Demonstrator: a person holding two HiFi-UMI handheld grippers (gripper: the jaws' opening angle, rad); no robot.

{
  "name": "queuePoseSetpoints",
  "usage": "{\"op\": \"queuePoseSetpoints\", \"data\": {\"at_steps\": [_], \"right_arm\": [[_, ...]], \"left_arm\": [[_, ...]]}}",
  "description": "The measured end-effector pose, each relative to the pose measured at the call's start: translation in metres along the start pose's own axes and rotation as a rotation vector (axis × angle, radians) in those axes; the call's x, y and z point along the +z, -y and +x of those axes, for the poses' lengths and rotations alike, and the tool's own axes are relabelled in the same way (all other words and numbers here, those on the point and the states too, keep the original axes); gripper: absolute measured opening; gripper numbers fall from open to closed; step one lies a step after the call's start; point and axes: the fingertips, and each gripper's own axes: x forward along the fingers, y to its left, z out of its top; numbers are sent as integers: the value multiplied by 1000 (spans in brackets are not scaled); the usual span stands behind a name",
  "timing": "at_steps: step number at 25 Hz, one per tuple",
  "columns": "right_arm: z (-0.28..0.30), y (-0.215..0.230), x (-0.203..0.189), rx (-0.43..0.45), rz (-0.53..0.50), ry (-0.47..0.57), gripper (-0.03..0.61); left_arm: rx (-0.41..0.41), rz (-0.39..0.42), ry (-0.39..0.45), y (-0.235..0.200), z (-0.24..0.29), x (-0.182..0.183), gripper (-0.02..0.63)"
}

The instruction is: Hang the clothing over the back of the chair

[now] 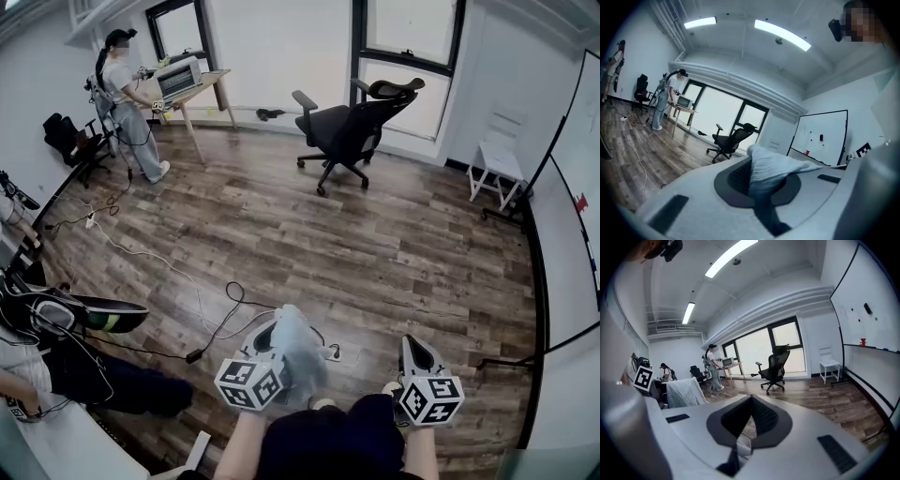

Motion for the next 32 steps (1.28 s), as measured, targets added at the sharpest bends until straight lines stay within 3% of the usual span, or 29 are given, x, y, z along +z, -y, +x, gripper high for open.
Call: {"op": "queuePoseSetpoints", "data": {"at_steps": [9, 21, 32], "right_arm": [[-3, 6, -5, -55, 32, 26, -2], [10, -10, -15, -30, 14, -25, 0], [57, 15, 18, 5, 32, -24, 0]], "left_arm": [[-31, 5, -6, 2, -2, -6, 12], [-13, -18, -13, -15, -6, -9, 12], [17, 4, -17, -23, 47, 16, 11]]}}
